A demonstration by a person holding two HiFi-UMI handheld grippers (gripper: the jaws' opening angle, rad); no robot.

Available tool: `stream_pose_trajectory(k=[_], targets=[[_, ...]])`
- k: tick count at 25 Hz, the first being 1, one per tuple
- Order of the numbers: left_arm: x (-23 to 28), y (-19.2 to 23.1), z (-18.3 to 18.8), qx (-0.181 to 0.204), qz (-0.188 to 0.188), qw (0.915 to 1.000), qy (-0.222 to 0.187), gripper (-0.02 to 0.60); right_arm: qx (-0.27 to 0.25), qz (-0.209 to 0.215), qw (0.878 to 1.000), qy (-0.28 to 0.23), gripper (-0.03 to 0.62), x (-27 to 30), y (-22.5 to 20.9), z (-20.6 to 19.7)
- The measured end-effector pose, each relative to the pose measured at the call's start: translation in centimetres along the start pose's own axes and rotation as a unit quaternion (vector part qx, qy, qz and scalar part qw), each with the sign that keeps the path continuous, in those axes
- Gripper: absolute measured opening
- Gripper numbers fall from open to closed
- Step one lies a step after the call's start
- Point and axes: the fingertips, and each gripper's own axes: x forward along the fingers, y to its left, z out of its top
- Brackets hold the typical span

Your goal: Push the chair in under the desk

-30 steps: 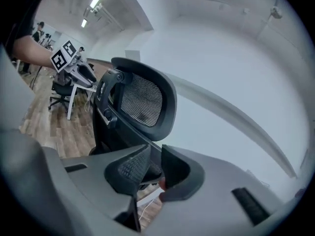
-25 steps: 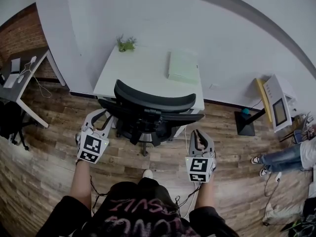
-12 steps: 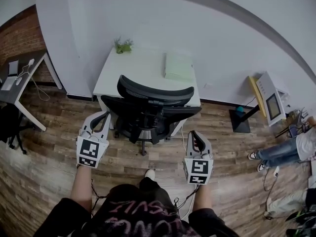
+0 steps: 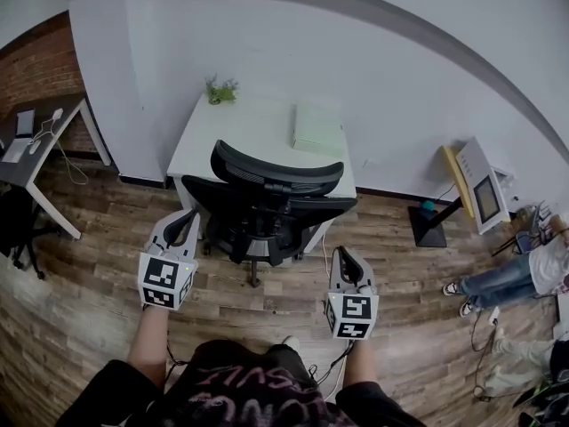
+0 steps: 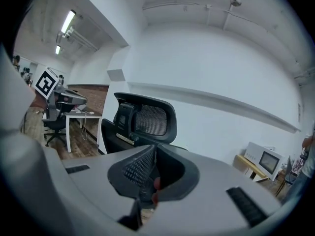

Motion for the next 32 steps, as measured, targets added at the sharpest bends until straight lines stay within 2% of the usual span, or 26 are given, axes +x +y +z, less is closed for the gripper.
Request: stream_pose_trajectory(k=[5,11,22,28,32], targets=[[0.0,0.1,0.0,-0.014,0.020,0.9997,0.004,0.015,0.004,0.015,1.000,-0.004,0.029,0.9,-0.7,0.2],[1.0,-0.4,0.2,-0.008,0.036,0.9993,0.008,0.015,0.001,0.017,1.000,-0.019,0.026,1.9,-2.3,0.6],[2.9,-1.8,-0.1,0.007,0.042,0.9989,0.016,0.015,-0.015,0.039,0.999,-0.031,0.026,3.5,-3.9,0.6],[3.2,-1.8,0.0,0.004,0.056,0.9982,0.019,0.015,-0.013,0.046,0.998,-0.032,0.026,4.2,-4.7,0.6],[3.8,-2.2,0.3,-0.003,0.052,0.9985,0.015,0.015,-0.014,0.046,0.998,-0.036,0.026,4.6,-5.4,0.7]])
